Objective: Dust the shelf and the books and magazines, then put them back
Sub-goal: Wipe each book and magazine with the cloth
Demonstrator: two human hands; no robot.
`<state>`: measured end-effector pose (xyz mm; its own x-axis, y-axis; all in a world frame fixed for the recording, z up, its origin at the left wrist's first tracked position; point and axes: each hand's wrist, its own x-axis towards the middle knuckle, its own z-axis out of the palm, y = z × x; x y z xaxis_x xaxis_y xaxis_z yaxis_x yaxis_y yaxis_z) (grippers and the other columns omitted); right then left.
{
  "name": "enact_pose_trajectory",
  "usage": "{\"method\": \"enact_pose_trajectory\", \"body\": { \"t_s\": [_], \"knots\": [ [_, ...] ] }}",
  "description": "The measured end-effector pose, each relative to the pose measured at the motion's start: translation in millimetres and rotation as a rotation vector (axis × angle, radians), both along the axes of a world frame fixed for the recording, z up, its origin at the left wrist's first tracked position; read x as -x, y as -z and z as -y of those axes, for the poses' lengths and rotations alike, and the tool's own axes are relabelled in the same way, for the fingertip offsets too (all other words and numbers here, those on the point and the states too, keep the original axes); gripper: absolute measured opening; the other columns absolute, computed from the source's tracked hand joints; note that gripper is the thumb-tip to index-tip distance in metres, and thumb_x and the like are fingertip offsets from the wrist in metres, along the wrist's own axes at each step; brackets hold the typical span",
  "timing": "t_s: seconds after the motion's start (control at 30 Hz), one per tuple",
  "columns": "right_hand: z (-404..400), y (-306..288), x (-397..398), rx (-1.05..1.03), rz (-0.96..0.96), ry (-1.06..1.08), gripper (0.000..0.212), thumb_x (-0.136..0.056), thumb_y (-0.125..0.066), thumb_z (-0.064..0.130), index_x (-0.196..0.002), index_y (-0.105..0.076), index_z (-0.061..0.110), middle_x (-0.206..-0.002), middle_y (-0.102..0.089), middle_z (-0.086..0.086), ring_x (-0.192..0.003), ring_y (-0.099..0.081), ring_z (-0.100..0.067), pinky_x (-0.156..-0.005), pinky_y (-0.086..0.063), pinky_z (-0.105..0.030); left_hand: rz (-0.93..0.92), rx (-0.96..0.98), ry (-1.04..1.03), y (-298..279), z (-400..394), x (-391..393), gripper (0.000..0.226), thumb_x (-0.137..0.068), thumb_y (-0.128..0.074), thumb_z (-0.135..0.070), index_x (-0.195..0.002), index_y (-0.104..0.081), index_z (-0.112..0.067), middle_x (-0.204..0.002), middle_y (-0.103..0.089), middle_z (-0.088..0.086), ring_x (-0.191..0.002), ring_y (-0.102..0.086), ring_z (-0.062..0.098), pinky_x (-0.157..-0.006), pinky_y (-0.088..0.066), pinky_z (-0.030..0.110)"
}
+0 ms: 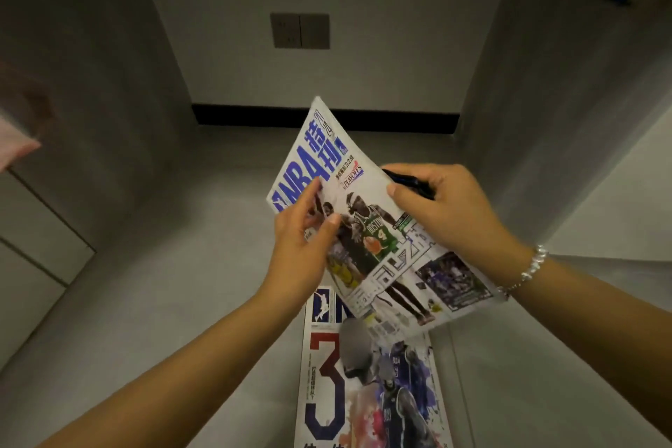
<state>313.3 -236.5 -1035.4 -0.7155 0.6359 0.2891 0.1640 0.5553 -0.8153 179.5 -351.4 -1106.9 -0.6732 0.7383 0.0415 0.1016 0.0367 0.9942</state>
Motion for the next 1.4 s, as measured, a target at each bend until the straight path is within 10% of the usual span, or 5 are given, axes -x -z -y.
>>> {"method": "enact_pose_trajectory", "body": {
  "t_s": [0.07, 0.23, 0.43, 0.77, 1.4],
  "knots": [
    [0.8, -15.7, 0.7, -0.014, -0.063, -0.025, 0.027, -0.09, -0.061, 0.011, -0.109, -0.069, 0.027, -0.091, -0.07, 0.02, -0.082, -0.068, 0.001, -0.07, -0.055, -0.017, -0.017, 0.001, -0.109, -5.0, 3.4, 5.9, 0.057, -0.091, -0.058, -0.032, -0.14, -0.031, -0.042, -0.14, -0.027, -0.008, -0.123, -0.037, 0.006, -0.078, -0.049, 0.015],
    [5.6, -62.0, 6.3, -0.019, -0.281, -0.071, 0.028, -0.089, -0.061, 0.006, -0.106, -0.067, 0.028, -0.093, -0.071, 0.02, -0.081, -0.069, -0.002, -0.065, -0.052, -0.013, 0.138, -0.128, -0.164, -29.7, 10.2, 31.8, 0.092, -0.074, -0.069, -0.043, -0.147, -0.013, -0.045, -0.154, -0.026, -0.002, -0.134, -0.039, 0.022, -0.1, -0.045, 0.05],
    [13.2, -107.7, 15.1, 0.079, -0.488, -0.061, 0.025, -0.09, -0.059, 0.007, -0.107, -0.068, 0.022, -0.092, -0.074, 0.004, -0.079, -0.072, -0.016, -0.063, -0.057, -0.024, -0.021, -0.349, -0.209, -87.5, 14.3, 58.1, 0.077, -0.089, -0.062, -0.016, -0.148, -0.02, -0.042, -0.135, -0.053, -0.003, -0.122, -0.054, 0.013, -0.094, -0.051, 0.046],
    [20.9, -207.6, 13.1, 0.226, -0.93, -0.059, 0.022, -0.091, -0.055, 0.006, -0.103, -0.07, 0.018, -0.093, -0.074, -0.005, -0.084, -0.072, -0.026, -0.066, -0.059, -0.035, -0.096, -0.558, -0.121, -231.0, 18.6, 67.9, 0.052, -0.079, -0.056, -0.029, -0.131, -0.051, -0.028, -0.107, -0.071, -0.005, -0.095, -0.07, 0.015, -0.072, -0.059, 0.03],
    [-92.3, -406.9, 9.6, -0.045, -1.003, 0.249, 0.018, -0.096, -0.054, 0.019, -0.083, -0.066, 0.023, -0.082, -0.073, -0.001, -0.077, -0.071, -0.019, -0.068, -0.059, -0.039, -0.335, -0.652, -0.119, -445.2, -80.5, 65.9, 0.059, -0.088, -0.065, -0.014, -0.137, -0.046, -0.04, -0.087, -0.075, -0.007, -0.077, -0.073, 0.013, -0.062, -0.058, 0.028]
  ]
}}
